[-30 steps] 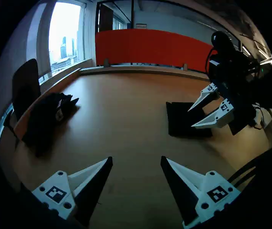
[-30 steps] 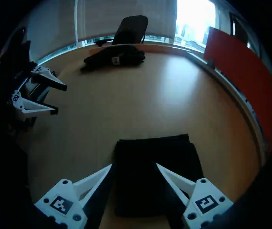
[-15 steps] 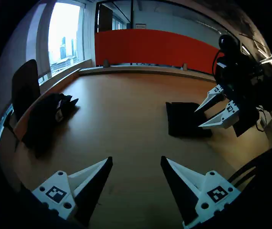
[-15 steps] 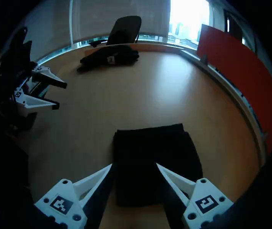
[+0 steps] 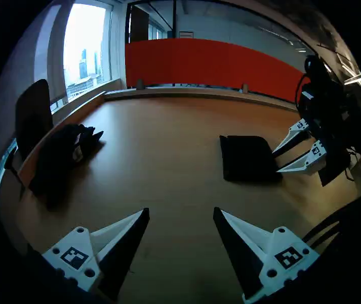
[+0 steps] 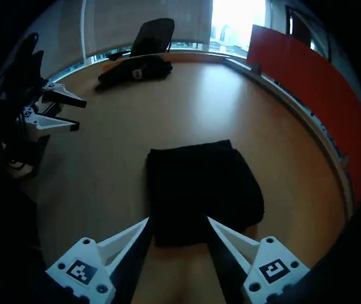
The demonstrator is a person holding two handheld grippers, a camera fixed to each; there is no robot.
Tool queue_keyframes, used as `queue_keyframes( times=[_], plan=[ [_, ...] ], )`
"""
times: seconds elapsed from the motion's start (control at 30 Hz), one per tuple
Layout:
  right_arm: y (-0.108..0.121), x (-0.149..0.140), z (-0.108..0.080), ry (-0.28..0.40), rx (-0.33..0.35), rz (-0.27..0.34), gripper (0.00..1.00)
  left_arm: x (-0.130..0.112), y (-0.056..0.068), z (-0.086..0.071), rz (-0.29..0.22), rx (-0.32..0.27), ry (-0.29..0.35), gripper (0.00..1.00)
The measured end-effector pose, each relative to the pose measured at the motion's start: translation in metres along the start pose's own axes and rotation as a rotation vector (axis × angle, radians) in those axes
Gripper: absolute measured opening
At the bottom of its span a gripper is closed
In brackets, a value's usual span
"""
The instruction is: Fold towel
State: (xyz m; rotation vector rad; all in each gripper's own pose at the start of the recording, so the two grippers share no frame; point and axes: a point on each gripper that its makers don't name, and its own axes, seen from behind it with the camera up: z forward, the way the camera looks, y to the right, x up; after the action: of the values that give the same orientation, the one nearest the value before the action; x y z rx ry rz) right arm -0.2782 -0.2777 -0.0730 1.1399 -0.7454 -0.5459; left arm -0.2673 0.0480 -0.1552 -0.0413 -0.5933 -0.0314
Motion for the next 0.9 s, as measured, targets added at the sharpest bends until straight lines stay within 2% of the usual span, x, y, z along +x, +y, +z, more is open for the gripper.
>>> queue_keyframes(
  times=[0.4, 0.9],
  plan=[
    [-0.001, -0.022, -0.006, -0.023, -0.035, 0.043, 0.7, 0.001, 0.001, 0.001, 0.002, -0.003, -0.001, 0.94],
    [-0.006, -0.037, 0.003, -0.038, -0.116, 0.13, 0.7, 0.003, 0.0, 0.002, 0.004, -0.004, 0.001, 0.94]
  ],
)
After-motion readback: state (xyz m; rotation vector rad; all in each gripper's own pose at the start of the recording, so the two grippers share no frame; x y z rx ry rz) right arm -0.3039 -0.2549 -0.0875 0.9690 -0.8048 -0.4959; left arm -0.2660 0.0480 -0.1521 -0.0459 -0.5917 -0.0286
